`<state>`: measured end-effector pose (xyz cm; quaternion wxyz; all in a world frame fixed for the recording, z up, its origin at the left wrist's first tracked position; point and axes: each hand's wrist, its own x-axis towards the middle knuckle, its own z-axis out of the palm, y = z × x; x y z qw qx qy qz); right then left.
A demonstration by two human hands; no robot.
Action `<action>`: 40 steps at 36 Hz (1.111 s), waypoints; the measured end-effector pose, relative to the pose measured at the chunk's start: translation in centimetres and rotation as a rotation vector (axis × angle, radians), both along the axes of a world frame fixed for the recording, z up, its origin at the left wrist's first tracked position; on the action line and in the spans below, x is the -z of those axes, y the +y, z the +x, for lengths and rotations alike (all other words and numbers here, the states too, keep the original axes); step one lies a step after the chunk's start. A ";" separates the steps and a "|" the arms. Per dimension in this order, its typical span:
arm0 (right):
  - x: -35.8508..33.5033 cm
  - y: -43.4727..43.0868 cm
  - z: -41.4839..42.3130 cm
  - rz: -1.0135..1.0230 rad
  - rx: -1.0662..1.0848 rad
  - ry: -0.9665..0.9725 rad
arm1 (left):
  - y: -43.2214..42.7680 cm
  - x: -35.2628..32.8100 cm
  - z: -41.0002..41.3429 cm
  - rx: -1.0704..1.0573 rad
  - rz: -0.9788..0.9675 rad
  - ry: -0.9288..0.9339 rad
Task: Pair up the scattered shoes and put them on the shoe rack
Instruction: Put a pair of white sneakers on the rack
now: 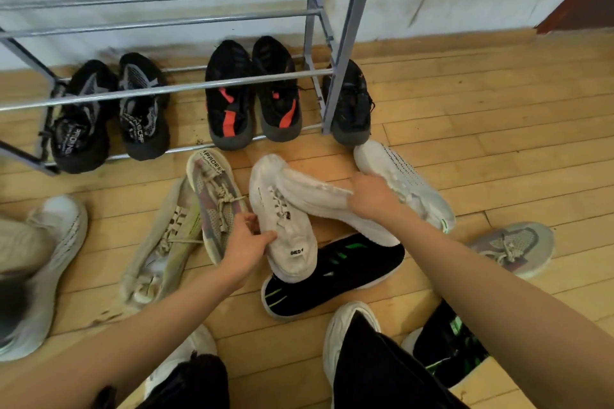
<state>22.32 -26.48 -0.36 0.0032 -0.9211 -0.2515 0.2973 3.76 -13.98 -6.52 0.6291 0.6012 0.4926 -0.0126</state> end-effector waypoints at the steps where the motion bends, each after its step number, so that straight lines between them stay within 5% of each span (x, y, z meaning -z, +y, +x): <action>1: 0.3 -0.5 0.3 -0.026 0.014 0.017 | 0.0 0.1 0.0 0.001 0.001 0.007; 17: -0.7 -1.1 1.6 -0.098 0.010 0.252 | -0.2 -0.1 -0.6 0.061 -0.210 0.057; 25: -2.4 0.4 2.1 0.183 0.308 0.362 | 0.1 -0.8 -1.0 -0.032 -0.130 -0.018; 30: -2.8 2.0 0.9 0.316 0.298 0.343 | 0.1 -1.3 -1.4 -0.060 -0.119 -0.035; 35: -1.9 3.3 -1.6 0.190 0.049 0.439 | 0.3 -1.3 -1.8 -0.064 -0.088 -0.006; 40: -0.4 2.6 -1.2 0.160 0.207 0.448 | 0.4 -1.9 -1.9 -0.009 -0.045 0.018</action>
